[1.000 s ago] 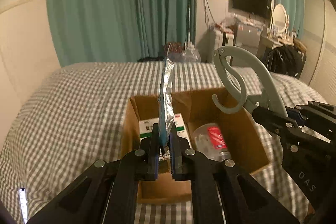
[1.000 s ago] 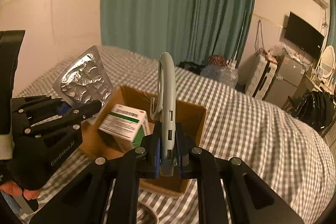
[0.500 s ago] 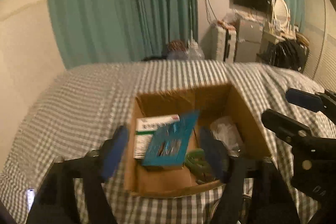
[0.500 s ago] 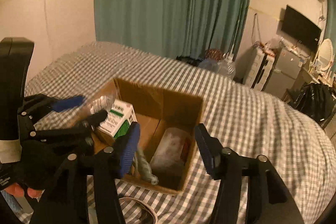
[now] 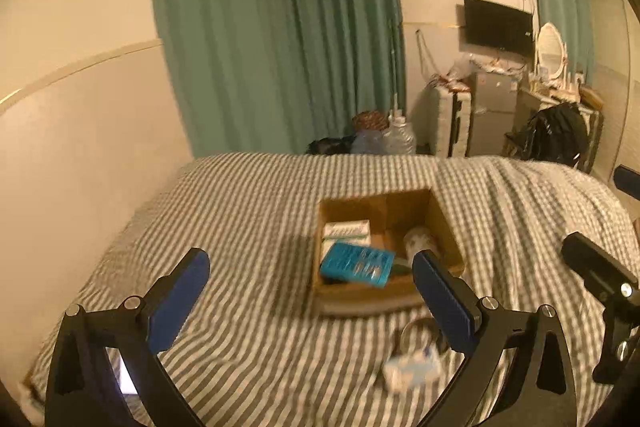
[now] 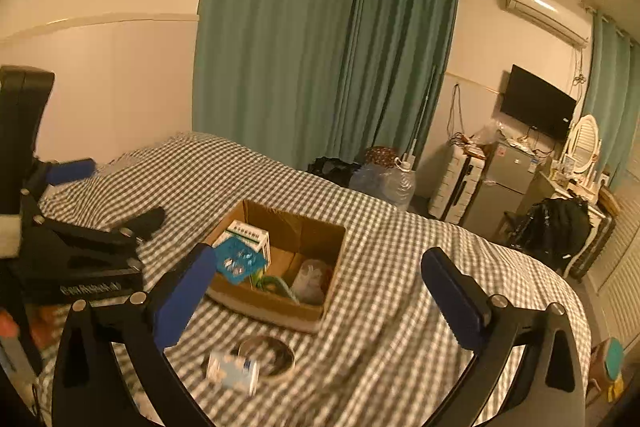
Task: Organize objects
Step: 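Grasp the white star plush with the left tool while the right tool grasps the white tube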
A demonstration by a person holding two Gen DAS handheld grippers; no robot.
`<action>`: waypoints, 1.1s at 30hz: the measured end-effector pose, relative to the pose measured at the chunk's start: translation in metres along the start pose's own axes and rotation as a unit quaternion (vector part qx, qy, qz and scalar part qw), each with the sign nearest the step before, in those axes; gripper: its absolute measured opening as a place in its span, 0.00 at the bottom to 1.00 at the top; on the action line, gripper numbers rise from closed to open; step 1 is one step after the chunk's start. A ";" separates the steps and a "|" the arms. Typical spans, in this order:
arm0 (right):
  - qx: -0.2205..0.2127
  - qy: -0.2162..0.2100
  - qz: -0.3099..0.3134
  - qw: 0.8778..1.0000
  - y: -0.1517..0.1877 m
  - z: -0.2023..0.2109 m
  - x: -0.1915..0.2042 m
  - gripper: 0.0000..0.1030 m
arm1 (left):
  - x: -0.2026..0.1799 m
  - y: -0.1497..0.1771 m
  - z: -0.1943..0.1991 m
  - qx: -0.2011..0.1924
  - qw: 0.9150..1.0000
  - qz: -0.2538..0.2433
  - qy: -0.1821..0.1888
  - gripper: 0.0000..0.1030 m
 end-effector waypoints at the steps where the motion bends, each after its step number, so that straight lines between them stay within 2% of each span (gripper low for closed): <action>1: 0.004 0.002 -0.002 1.000 0.009 0.009 0.000 0.99 | 0.001 0.008 0.005 0.004 1.000 -0.003 -0.001 1.00; 5: 0.025 -0.011 -0.011 1.000 0.048 0.028 0.001 0.99 | -0.004 0.048 0.015 0.025 1.000 -0.012 0.005 1.00; 8: 0.041 -0.006 -0.012 0.999 0.081 0.023 0.000 0.99 | -0.013 0.085 0.015 0.046 0.999 -0.018 0.010 1.00; 13: 0.083 -0.013 -0.022 0.996 0.137 0.005 0.002 0.99 | -0.034 0.148 -0.008 0.101 0.994 -0.018 0.028 1.00; 18: 0.135 -0.012 -0.027 0.990 0.180 -0.021 0.004 0.99 | -0.059 0.206 -0.045 0.179 0.981 -0.019 0.066 1.00; 23: 0.161 -0.019 -0.027 0.986 0.199 -0.035 0.008 0.99 | -0.089 0.243 -0.063 0.225 0.967 -0.033 0.114 1.00; 26: 0.169 -0.020 -0.027 0.985 0.204 -0.043 0.008 0.99 | -0.104 0.256 -0.073 0.238 0.962 -0.051 0.123 0.93; 29: 0.174 -0.020 -0.026 0.984 0.206 -0.046 0.009 0.99 | -0.110 0.257 -0.076 0.232 0.961 -0.055 0.138 0.72; 33: 0.182 -0.021 -0.028 0.983 0.208 -0.051 0.008 0.99 | -0.107 0.255 -0.072 0.226 0.963 -0.049 0.141 0.66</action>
Point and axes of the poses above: each gripper's, at about its wrist camera, not at the fingertips, and z roughly against the way its jaws point, x to its left, y to its underside, the point moved 3 cm from there along -z, roughly the way its jaws point, and after that the axes turned 10 degrees about -z, right-handed, at the moved point
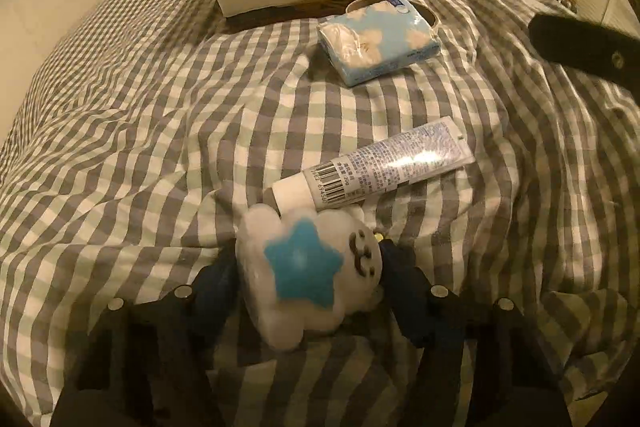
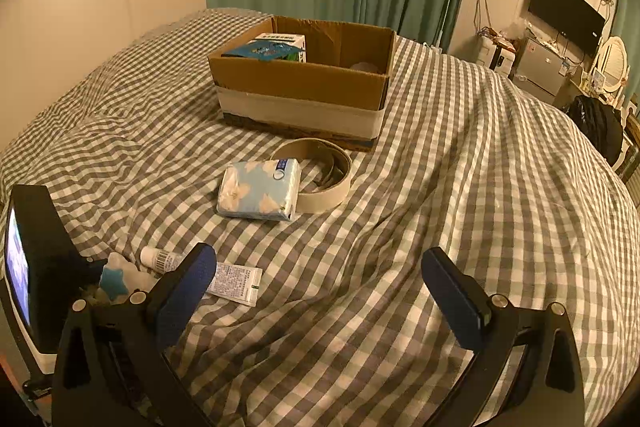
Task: Organize objects
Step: 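Grasp the white star plush with the left tool while the right tool grasps the white tube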
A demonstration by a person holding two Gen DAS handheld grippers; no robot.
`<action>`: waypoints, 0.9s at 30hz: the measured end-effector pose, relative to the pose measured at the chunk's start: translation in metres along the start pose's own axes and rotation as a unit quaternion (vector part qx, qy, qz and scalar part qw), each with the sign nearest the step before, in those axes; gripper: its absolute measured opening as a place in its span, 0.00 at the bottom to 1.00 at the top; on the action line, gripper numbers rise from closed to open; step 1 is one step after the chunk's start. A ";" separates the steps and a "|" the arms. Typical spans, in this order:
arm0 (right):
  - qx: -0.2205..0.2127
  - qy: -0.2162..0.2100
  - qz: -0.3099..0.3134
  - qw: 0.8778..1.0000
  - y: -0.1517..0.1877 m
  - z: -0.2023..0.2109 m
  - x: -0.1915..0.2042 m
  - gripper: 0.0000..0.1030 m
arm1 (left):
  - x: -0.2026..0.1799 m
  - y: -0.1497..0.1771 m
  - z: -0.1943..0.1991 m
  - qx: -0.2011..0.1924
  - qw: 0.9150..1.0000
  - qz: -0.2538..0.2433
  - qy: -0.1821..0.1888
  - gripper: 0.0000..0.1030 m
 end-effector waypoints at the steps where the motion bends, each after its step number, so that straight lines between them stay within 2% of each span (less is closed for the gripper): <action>1: 0.002 -0.001 -0.001 1.000 0.000 -0.001 0.000 0.99 | 0.001 0.000 0.003 -0.003 1.000 0.003 -0.002 0.66; 4: -0.001 -0.006 0.002 1.000 0.000 0.000 0.002 0.99 | 0.008 -0.004 0.022 -0.020 1.000 0.011 -0.021 0.64; 6: -0.007 -0.013 0.008 1.000 0.000 0.002 0.005 0.99 | 0.017 -0.006 0.043 -0.046 0.998 0.022 -0.024 0.64; 11: -0.005 -0.042 0.056 0.998 -0.001 0.001 0.025 0.99 | 0.050 -0.014 0.071 -0.081 0.994 0.048 -0.061 0.64; 15: 0.003 -0.066 0.126 0.990 0.003 -0.011 0.058 0.99 | 0.076 -0.014 0.066 -0.073 0.991 0.066 -0.091 0.64; 20: 0.043 -0.081 0.225 0.970 0.026 -0.042 0.108 0.98 | 0.088 -0.003 0.053 -0.055 0.991 0.085 -0.090 0.64; 23: 0.084 -0.083 0.252 0.960 0.041 -0.066 0.123 0.88 | 0.093 0.000 0.048 -0.051 0.991 0.088 -0.088 0.64; 25: 0.112 -0.078 0.262 0.955 0.051 -0.080 0.128 0.66 | 0.095 0.000 0.045 -0.050 0.991 0.090 -0.084 0.64; 27: 0.121 -0.086 0.259 0.954 0.054 -0.082 0.128 0.58 | 0.095 -0.001 0.041 -0.048 0.991 0.091 -0.083 0.64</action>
Point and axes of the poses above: each gripper's, at about its wrist camera, not at the fingertips, and z roughly against the way its jaws point, x to its left, y to its underside, the point moved 3 cm from there along -z, roughly the way its jaws point, and after that the axes turned 10 degrees about -z, right-handed, at the moved point
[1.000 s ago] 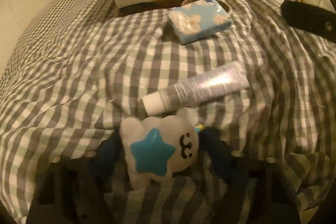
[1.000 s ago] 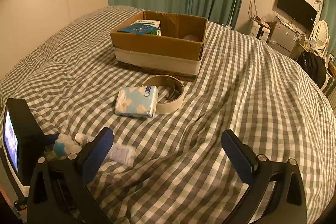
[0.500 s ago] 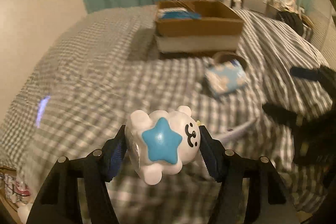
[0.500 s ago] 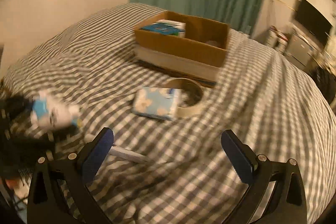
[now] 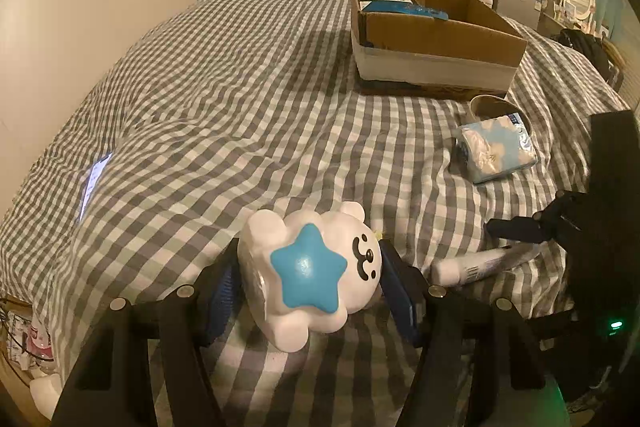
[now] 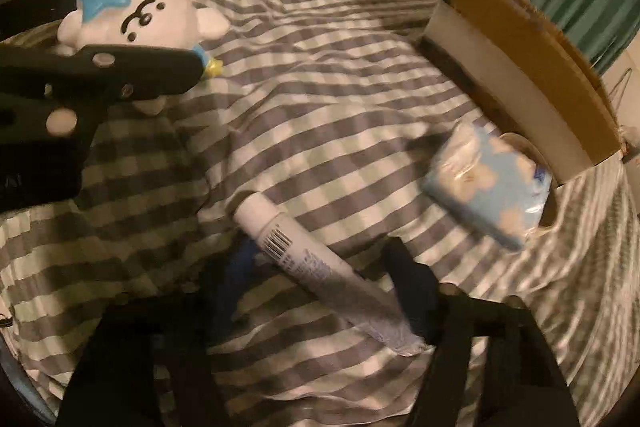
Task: Organize objects
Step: 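Grasp the white star plush with the left tool while the right tool grasps the white tube, then drop the plush and white tube into the cardboard box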
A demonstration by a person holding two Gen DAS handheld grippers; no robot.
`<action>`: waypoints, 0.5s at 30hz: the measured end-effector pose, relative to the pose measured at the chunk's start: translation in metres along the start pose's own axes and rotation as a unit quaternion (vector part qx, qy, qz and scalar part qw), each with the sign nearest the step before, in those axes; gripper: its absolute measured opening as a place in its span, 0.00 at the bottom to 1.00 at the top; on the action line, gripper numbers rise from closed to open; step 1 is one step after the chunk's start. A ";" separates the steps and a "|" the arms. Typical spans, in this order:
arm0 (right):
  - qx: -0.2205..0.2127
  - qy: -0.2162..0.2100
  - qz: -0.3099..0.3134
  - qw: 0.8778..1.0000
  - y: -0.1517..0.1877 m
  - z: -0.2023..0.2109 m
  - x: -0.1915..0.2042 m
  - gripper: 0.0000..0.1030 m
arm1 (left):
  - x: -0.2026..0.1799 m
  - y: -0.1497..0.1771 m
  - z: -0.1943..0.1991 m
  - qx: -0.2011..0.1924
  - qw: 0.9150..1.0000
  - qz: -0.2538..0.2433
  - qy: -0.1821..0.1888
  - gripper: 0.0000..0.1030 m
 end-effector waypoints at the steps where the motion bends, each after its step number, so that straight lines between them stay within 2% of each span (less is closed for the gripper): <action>1: -0.004 0.002 -0.003 1.000 0.000 0.002 -0.001 0.46 | 0.000 0.000 -0.001 0.002 1.000 0.000 0.000 0.64; 3: -0.010 0.005 -0.013 1.000 -0.001 0.008 -0.004 0.31 | -0.001 0.001 0.001 0.001 1.000 -0.001 0.000 0.64; 9: -0.062 0.025 -0.058 0.996 -0.003 0.044 -0.023 0.17 | -0.007 -0.002 0.016 -0.010 1.000 -0.007 -0.003 0.64; 13: -0.109 0.039 -0.087 0.989 -0.014 0.077 -0.041 0.17 | -0.014 -0.018 0.034 -0.032 0.999 -0.019 -0.001 0.64; 15: -0.128 0.043 -0.108 0.985 -0.020 0.097 -0.053 0.17 | -0.014 -0.039 0.048 -0.055 0.998 -0.024 0.002 0.64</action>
Point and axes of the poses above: each gripper's, at about its wrist camera, not at the fingertips, and z roughly against the way its jaws point, x to its left, y to its underside, the point moved 3 cm from there along -z, roughly the way its jaws point, and after that the axes turned 10 degrees about -z, right-handed, at the moved point
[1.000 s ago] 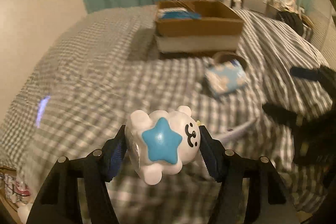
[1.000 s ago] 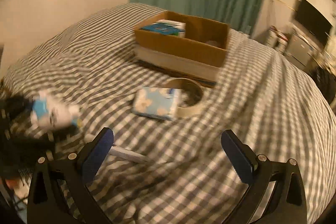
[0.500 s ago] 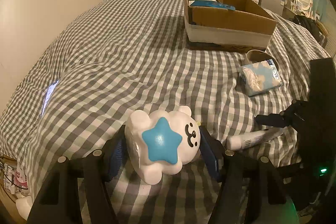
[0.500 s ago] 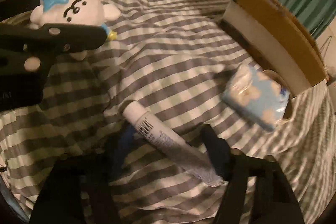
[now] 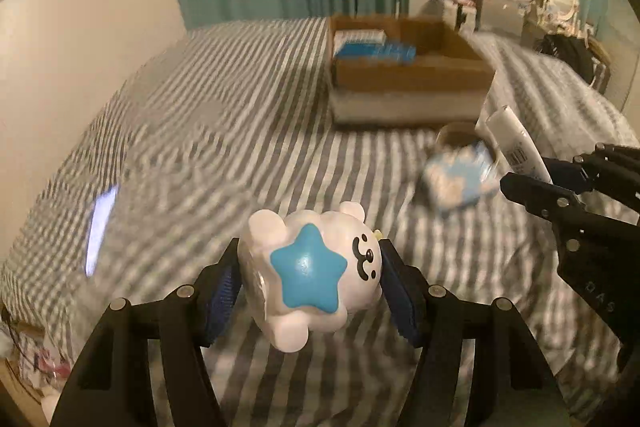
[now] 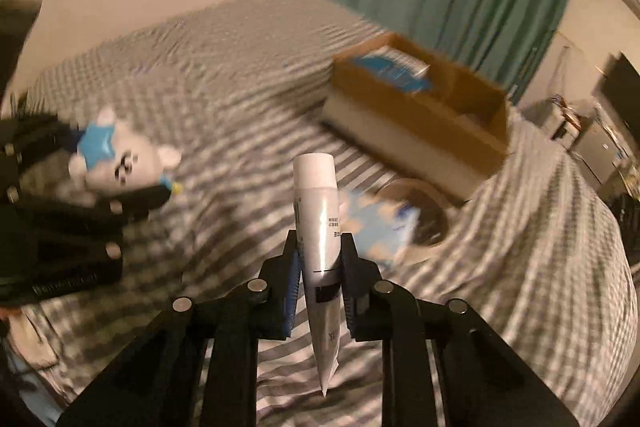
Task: Organize objects
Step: 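Drop the plush and white tube into the cardboard box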
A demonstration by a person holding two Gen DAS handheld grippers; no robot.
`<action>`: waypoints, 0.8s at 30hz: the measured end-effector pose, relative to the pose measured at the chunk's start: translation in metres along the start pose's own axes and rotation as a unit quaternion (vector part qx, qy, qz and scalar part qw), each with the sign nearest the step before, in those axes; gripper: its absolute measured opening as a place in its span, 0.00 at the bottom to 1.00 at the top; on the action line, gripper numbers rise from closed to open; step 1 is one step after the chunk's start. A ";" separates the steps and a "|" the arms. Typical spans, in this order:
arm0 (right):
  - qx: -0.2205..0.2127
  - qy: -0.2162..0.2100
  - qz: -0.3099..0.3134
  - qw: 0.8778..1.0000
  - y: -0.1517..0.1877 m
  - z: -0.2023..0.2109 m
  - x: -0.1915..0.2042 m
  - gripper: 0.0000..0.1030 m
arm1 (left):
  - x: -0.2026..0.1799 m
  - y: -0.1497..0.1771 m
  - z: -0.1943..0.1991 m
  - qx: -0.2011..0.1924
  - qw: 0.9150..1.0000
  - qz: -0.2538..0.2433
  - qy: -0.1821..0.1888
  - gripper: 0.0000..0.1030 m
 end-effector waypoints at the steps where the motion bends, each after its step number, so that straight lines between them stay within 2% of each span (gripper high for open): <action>1: -0.011 -0.002 -0.016 1.000 -0.010 0.010 -0.008 0.17 | 0.000 -0.012 0.006 -0.015 1.000 -0.002 0.000 0.64; 4: -0.046 -0.004 -0.048 0.998 -0.036 0.039 -0.029 0.17 | 0.002 -0.055 0.030 -0.073 0.997 -0.006 0.009 0.64; 6: -0.077 0.000 -0.063 0.995 -0.057 0.059 -0.044 0.17 | 0.001 -0.087 0.045 -0.123 0.992 -0.011 0.026 0.65; 9: -0.117 0.005 -0.076 0.990 -0.089 0.085 -0.063 0.17 | -0.003 -0.130 0.054 -0.163 0.986 -0.025 0.028 0.65; 12: -0.145 0.012 -0.083 0.986 -0.115 0.099 -0.078 0.17 | -0.009 -0.169 0.050 -0.185 0.981 -0.039 0.032 0.65; 17: -0.165 0.013 -0.092 0.982 -0.162 0.095 -0.105 0.17 | -0.016 -0.218 0.014 -0.194 0.979 -0.046 0.053 0.65; 20: -0.154 0.015 -0.103 0.983 -0.183 0.067 -0.121 0.17 | -0.018 -0.235 -0.027 -0.174 0.982 -0.047 0.062 0.65; 24: -0.117 0.009 -0.129 0.985 -0.197 0.014 -0.142 0.17 | -0.024 -0.241 -0.095 -0.129 0.988 -0.049 0.067 0.65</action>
Point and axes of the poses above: each gripper's, at about its wrist camera, not at the fingertips, and z roughly against the way its jaws point, x to its left, y to its underside, the point moved 3 cm from there along -z, roughly the way its jaws point, and after that the axes turned 10 degrees about -z, right-handed, at the moved point
